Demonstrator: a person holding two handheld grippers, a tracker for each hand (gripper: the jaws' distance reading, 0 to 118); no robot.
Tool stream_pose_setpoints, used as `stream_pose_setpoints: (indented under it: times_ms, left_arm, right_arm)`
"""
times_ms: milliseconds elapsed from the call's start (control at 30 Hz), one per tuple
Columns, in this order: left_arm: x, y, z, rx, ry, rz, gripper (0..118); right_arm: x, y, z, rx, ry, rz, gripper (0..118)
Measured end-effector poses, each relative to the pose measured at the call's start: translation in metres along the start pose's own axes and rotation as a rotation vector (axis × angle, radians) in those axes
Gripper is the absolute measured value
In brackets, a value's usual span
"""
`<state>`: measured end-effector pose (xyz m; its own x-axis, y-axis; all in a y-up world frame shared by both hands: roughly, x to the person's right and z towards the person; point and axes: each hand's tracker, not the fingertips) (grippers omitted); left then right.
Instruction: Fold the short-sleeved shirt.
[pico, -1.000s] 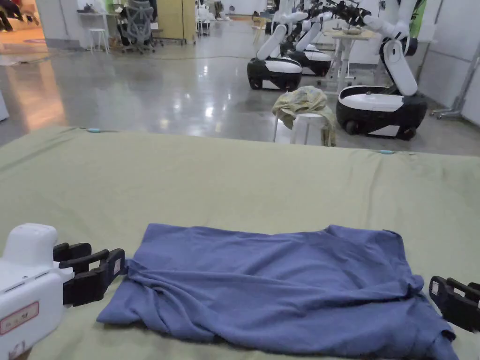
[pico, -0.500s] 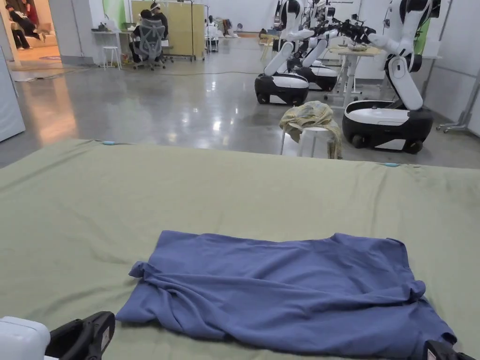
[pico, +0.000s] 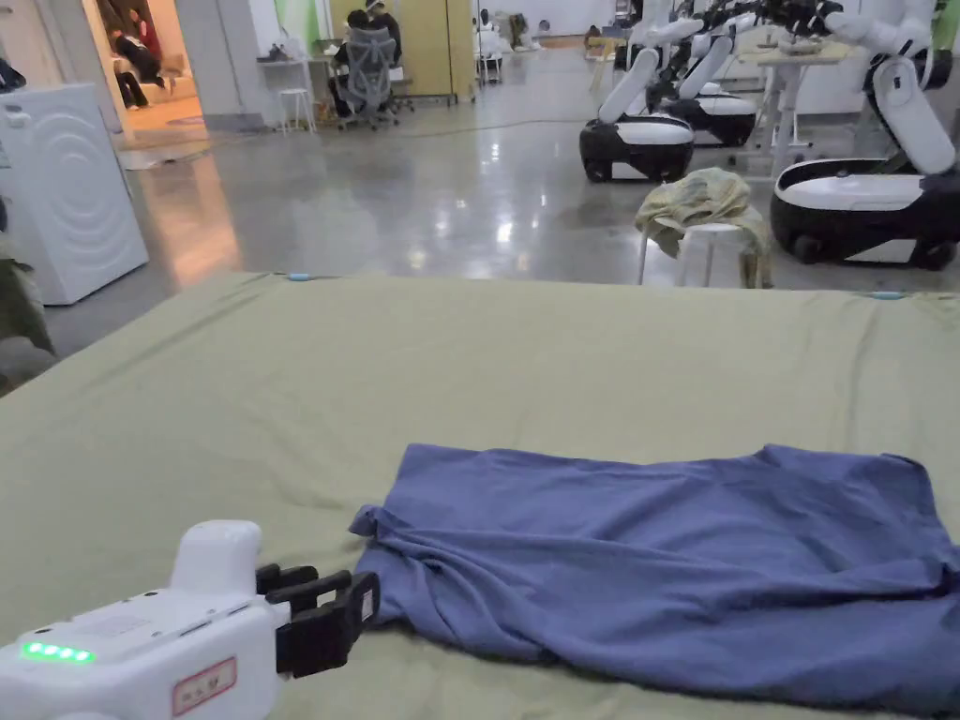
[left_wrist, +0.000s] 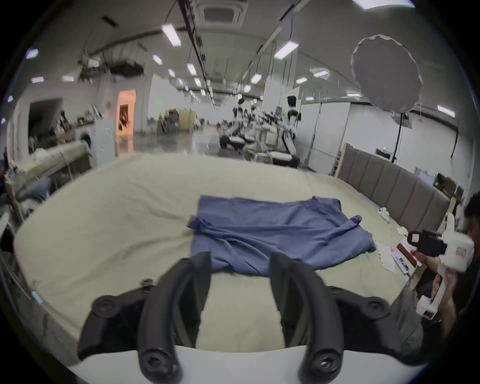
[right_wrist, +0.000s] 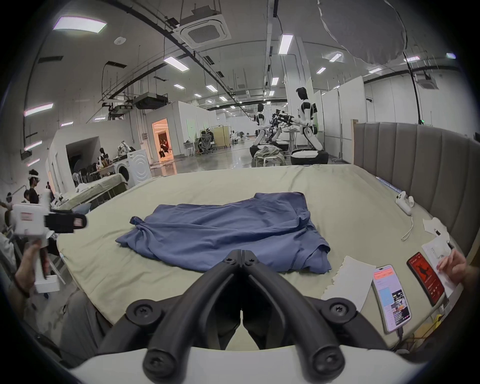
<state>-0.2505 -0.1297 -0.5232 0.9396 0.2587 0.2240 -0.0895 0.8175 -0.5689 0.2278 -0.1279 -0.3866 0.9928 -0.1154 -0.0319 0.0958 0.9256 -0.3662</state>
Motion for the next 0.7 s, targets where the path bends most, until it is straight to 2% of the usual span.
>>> stream_pose_setpoints:
  times_ms: [200, 367, 400, 433, 467, 500, 533, 667, 700]
  left_arm:
    - [-0.042, 0.018, -0.116, -0.247, 0.122, 0.125, 50]
    - [-0.045, 0.009, -0.161, -0.379, 0.177, 0.115, 48]
    - [-0.038, 0.011, -0.158, -0.357, 0.193, 0.074, 46]
    - [-0.033, 0.013, -0.16, -0.366, 0.187, 0.045, 38]
    - [-0.029, 0.013, -0.164, -0.382, 0.178, 0.02, 18]
    - [-0.03, 0.012, -0.165, -0.39, 0.132, 0.074, 10]
    - [-0.028, 0.012, -0.169, -0.41, 0.18, 0.091, 9]
    - [-0.034, 0.011, -0.173, -0.405, 0.177, 0.086, 8]
    - [-0.034, 0.011, -0.173, -0.403, 0.171, 0.089, 8]
  right_arm:
    - [0.016, -0.012, -0.007, -0.032, 0.013, -0.063, 0]
    - [0.035, -0.023, -0.012, -0.074, -0.022, -0.107, 0]
    - [0.039, -0.025, -0.012, -0.084, -0.029, -0.123, 0]
    - [0.043, -0.026, -0.013, -0.09, -0.034, -0.138, 0]
    - [0.047, -0.027, -0.015, -0.097, -0.038, -0.16, 0]
    - [0.052, -0.027, -0.019, -0.106, -0.038, -0.177, 0]
    - [0.055, -0.025, -0.024, -0.116, -0.037, -0.185, 0]
    - [0.074, -0.007, -0.066, -0.243, -0.1, -0.146, 0]
    - [0.081, -0.004, -0.081, -0.267, -0.113, -0.151, 3]
